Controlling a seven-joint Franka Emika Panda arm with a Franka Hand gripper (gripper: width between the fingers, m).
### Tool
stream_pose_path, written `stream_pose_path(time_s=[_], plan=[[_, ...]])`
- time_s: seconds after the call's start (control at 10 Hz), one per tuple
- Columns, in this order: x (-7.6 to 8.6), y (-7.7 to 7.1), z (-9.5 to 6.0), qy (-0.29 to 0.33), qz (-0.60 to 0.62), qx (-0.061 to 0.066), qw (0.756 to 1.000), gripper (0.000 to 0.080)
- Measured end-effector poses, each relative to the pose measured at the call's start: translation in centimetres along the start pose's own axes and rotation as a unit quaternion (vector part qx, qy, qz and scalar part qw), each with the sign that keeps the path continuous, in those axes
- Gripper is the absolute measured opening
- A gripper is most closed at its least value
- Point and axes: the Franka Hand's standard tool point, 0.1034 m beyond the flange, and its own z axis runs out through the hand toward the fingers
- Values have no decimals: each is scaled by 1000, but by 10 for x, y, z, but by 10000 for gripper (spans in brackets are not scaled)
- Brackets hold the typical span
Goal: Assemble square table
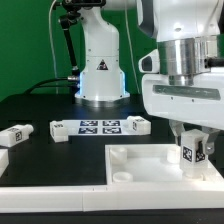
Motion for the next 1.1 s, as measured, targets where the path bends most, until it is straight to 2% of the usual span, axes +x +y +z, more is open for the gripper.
stream_pose_path(time_s=[0.1,0.2,0.3,0.5,0.6,0.7,0.8,1.0,1.1], plan=[[-2,-3,-1,10,-96,-3,995,520],[-3,-5,-4,12,-166,-3,986,611],[-3,-4,-2,11,-202,-4,979,637],[-3,-4,-2,13,-306,-8,952,647],[-7,-6,-2,24,-420,-20,907,647],[-9,-6,-2,25,-497,-25,867,649],[-11,-6,-1,21,-521,-28,853,649],[-11,-6,-1,20,-513,-25,858,649],[-11,-6,0,20,-511,-25,859,554]])
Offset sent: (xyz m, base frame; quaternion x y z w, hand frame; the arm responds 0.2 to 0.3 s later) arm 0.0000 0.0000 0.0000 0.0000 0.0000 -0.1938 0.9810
